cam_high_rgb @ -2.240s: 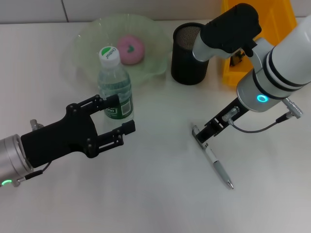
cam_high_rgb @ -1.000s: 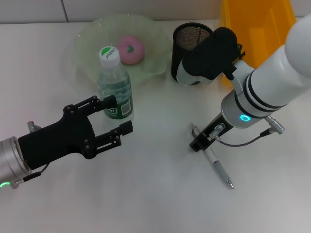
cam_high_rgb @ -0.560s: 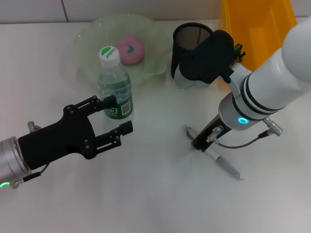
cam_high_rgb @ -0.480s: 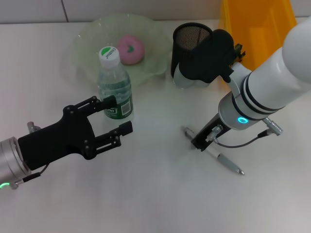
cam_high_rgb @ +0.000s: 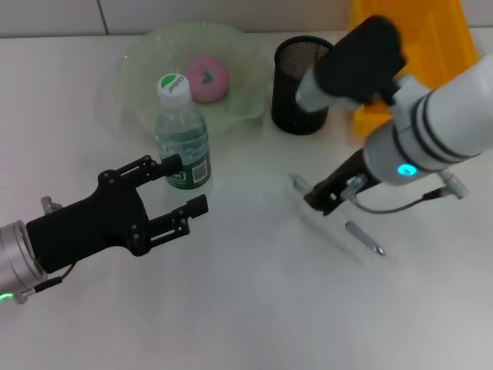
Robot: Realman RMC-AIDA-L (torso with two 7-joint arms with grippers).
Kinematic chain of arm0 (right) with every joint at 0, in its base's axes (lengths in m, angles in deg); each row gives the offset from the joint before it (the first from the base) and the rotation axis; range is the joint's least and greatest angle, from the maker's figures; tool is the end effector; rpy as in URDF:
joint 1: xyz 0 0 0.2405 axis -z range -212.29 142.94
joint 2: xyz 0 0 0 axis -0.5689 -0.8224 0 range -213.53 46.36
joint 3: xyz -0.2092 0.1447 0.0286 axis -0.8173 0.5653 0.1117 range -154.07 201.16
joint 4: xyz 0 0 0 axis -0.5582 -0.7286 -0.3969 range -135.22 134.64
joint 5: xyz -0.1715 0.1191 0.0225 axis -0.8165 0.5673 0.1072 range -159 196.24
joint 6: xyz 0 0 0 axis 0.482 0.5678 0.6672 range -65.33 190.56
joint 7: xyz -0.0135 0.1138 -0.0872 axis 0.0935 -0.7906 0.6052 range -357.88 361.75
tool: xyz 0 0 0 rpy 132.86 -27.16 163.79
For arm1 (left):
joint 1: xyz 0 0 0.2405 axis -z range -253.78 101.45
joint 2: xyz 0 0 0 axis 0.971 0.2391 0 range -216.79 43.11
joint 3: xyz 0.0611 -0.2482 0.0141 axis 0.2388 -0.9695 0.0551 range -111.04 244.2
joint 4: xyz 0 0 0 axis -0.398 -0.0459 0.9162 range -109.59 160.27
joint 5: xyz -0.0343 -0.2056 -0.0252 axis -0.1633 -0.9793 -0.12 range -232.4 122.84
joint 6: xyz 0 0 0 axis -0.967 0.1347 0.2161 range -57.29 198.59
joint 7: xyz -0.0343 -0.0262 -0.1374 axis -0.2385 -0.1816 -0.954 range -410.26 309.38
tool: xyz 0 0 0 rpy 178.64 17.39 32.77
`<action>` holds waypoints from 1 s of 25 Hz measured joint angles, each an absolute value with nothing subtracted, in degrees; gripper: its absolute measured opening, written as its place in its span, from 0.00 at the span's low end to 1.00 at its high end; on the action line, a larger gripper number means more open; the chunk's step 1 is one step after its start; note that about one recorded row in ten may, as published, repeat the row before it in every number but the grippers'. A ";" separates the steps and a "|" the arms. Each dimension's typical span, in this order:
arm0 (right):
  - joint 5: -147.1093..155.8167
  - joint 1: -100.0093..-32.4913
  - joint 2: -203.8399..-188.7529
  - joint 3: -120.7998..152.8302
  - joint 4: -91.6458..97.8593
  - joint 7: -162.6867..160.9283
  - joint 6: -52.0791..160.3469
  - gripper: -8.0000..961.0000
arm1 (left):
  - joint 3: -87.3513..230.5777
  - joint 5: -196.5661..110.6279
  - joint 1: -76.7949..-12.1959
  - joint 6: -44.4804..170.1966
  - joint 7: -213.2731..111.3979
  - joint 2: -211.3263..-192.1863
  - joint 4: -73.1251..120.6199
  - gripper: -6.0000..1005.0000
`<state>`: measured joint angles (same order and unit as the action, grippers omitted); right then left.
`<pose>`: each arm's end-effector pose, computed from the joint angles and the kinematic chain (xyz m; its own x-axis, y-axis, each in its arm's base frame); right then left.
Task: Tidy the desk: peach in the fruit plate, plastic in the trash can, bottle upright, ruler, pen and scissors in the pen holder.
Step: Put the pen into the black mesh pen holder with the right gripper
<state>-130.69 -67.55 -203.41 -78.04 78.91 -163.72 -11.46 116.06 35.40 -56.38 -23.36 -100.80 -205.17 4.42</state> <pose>0.1474 0.3382 -0.0671 0.7545 -0.6389 0.1503 -0.5112 -0.7157 -0.4759 -0.2888 0.2604 -0.0252 0.6804 0.1237 0.7224 0.4029 -0.8865 -0.2277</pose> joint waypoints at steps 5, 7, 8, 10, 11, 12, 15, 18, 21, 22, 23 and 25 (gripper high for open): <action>-119.99 -62.85 -203.40 -62.87 82.48 -152.52 -11.74 0.17 | 116.06 35.40 -56.39 -23.40 -100.81 -205.14 4.42 0.73; -110.44 -61.45 -203.07 -55.37 81.05 -145.27 -11.61 0.17 | 116.03 35.40 -56.39 -23.40 -100.85 -205.17 4.42 0.73; -105.57 -60.79 -202.95 -51.52 79.61 -141.38 -11.52 0.17 | 116.03 35.40 -56.39 -23.40 -100.85 -205.17 4.42 0.73; -95.96 -59.99 -202.86 -44.72 76.08 -133.08 -10.87 0.17 | 115.97 35.39 -56.36 -23.37 -101.03 -205.21 4.42 0.73; -91.72 -59.82 -202.86 -42.09 73.81 -128.94 -10.57 0.17 | 115.97 35.38 -56.39 -23.33 -101.07 -205.23 4.42 0.73; -86.74 -59.76 -202.85 -39.44 71.06 -124.19 -10.21 0.17 | 115.97 35.37 -56.41 -23.33 -101.10 -205.25 4.42 0.73; -70.77 -60.54 -202.84 -33.70 57.99 -107.70 -9.70 0.17 | 115.97 35.24 -56.42 -23.40 -101.37 -205.32 4.44 0.73; -54.21 -62.28 -202.84 -31.90 43.13 -89.12 -10.31 0.17 | 115.97 34.86 -56.41 -23.48 -101.44 -205.39 4.89 0.73; -42.34 -64.61 -202.82 -31.97 31.61 -73.73 -11.43 0.17 | 115.96 34.59 -56.40 -23.48 -101.42 -205.39 5.24 0.73; -39.78 -65.48 -202.90 -32.08 28.88 -69.79 -11.63 0.17 | 115.97 34.45 -56.41 -23.37 -101.37 -205.40 5.43 0.73; -37.94 -66.37 -203.01 -32.20 26.45 -66.55 -11.72 0.17 | 115.97 34.44 -56.41 -23.33 -101.31 -205.40 5.50 0.73; -34.90 -68.30 -203.16 -32.25 21.86 -60.87 -11.75 0.17 | 115.97 34.42 -56.45 -23.22 -101.07 -205.40 5.80 0.73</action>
